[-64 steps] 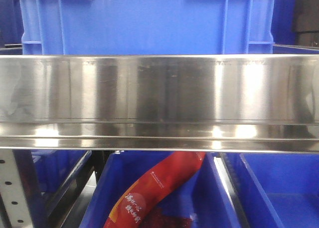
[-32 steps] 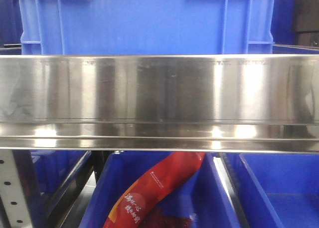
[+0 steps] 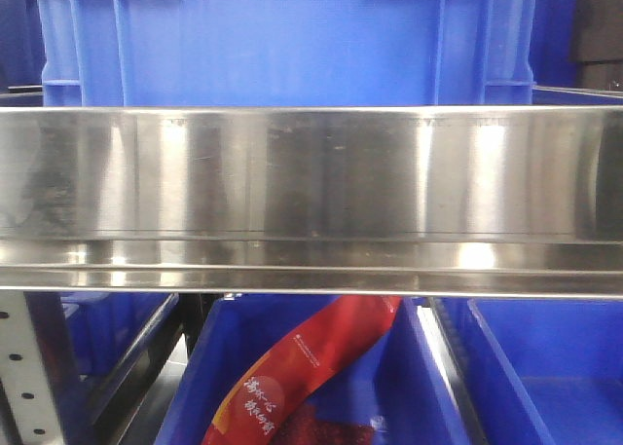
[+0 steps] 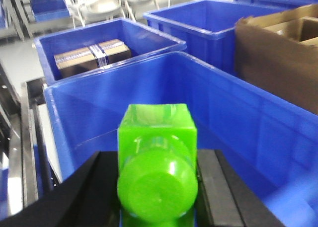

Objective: Grab block from conveyor and place in blue bin

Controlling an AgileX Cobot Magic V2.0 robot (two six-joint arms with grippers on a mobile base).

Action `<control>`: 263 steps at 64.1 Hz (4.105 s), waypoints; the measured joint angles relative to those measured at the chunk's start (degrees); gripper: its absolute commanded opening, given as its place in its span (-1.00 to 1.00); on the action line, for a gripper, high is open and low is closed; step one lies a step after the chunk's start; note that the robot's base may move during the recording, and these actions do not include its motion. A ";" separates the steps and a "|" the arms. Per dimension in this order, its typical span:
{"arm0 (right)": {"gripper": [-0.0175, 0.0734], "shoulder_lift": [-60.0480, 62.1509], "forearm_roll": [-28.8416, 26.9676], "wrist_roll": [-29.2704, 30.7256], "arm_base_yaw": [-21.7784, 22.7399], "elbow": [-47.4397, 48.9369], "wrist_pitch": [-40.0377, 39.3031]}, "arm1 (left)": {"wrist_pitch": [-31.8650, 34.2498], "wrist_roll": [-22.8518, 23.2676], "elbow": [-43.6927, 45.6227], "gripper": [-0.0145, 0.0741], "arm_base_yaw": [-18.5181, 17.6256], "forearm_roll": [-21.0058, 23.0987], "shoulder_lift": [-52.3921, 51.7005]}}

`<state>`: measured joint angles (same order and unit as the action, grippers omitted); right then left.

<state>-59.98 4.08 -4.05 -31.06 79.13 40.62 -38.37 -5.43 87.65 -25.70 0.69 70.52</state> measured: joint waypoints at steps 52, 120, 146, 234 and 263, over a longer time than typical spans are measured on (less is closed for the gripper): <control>0.51 -24.40 -0.24 0.00 -2.78 7.06 -2.51 | -0.28 0.00 4.17 0.44 0.00 1.20 17.63; -0.97 14.44 -0.24 0.00 -2.78 -25.01 -13.07 | -0.75 1.05 -19.89 -0.92 0.00 2.85 -12.69; -0.97 33.78 -0.24 0.00 -2.78 -47.15 -16.46 | 25.81 1.09 -54.93 -0.92 0.00 4.60 -36.29; -0.97 36.29 -0.24 0.00 -2.78 -51.87 -20.52 | 31.21 1.18 -71.17 -0.92 13.05 2.43 -53.52; -0.97 36.29 -0.24 0.00 -2.78 -51.87 -20.83 | 32.68 1.18 -87.41 -0.92 26.97 1.83 -70.17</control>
<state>-23.69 3.83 -4.05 -33.84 27.26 19.79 -5.68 -4.25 0.24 1.27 2.51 0.35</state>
